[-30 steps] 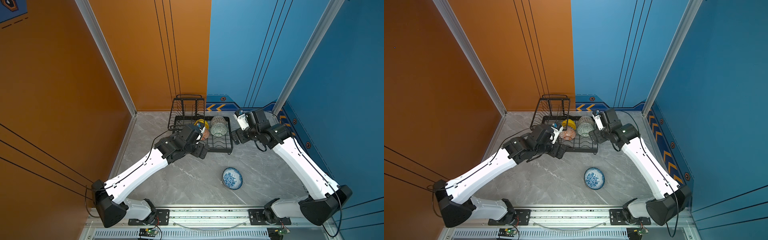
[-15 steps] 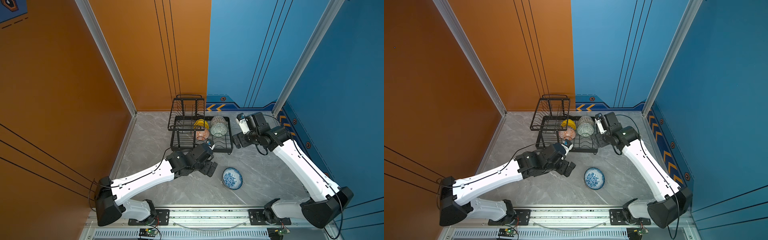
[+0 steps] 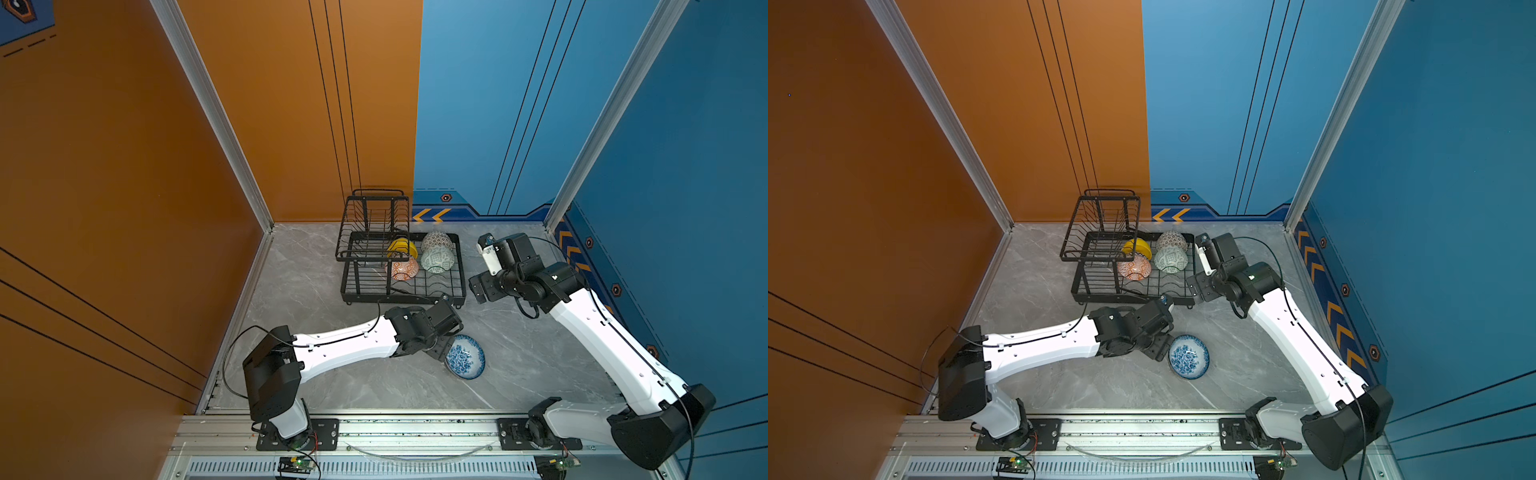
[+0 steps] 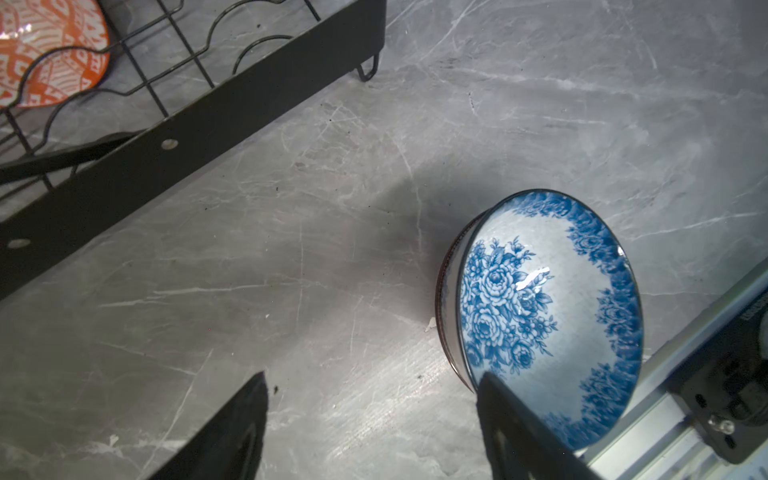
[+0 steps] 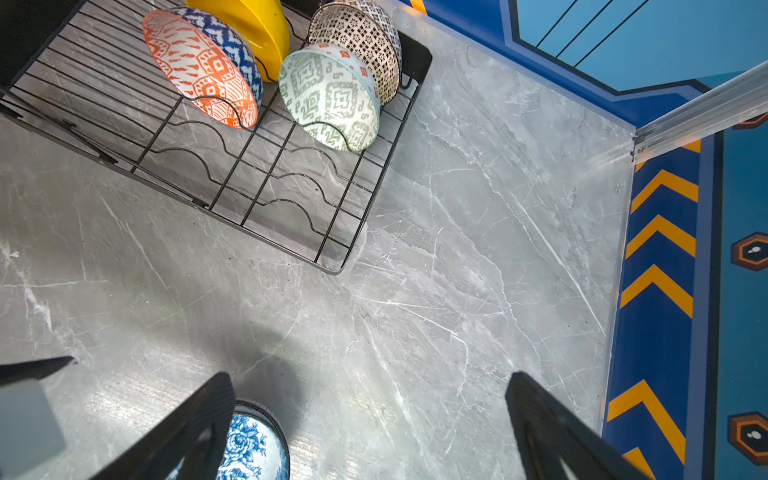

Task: Load the bowls into the dish rack
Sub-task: 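Lower the left gripper onto the rim of the blue-and-white bowl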

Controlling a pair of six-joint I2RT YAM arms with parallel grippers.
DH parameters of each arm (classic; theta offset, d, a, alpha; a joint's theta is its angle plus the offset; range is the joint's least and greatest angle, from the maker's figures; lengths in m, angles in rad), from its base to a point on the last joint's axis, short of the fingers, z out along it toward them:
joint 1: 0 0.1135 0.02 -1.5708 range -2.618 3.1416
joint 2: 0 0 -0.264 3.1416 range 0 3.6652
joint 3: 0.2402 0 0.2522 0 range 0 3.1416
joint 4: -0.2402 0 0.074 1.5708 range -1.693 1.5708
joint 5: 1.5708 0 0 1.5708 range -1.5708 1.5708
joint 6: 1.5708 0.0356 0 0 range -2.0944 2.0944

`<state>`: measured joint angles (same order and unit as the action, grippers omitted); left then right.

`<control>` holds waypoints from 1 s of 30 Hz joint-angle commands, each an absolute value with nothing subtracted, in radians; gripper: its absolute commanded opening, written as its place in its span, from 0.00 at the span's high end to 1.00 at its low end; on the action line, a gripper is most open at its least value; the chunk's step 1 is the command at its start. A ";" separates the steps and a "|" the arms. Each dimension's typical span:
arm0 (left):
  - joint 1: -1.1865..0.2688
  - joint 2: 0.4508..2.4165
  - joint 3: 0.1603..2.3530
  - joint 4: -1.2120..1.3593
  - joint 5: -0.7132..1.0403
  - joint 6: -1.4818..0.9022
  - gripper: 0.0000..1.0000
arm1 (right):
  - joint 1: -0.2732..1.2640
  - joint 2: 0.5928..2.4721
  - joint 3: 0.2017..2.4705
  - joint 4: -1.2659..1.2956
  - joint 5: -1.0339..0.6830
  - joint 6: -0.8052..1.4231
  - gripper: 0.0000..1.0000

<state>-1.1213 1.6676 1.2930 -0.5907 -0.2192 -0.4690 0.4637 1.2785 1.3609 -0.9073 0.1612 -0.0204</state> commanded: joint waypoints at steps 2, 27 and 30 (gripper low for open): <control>-1.141 1.716 1.347 -0.600 -0.200 -0.480 0.30 | 0.457 1.274 1.342 -0.881 0.179 -0.009 0.00; -1.157 1.852 1.425 -0.602 -0.106 -0.477 0.64 | 0.454 1.292 1.339 -0.868 0.173 -0.020 0.00; -1.160 1.862 1.430 -0.602 -0.101 -0.478 0.70 | 0.454 1.287 1.335 -0.868 0.173 -0.020 0.00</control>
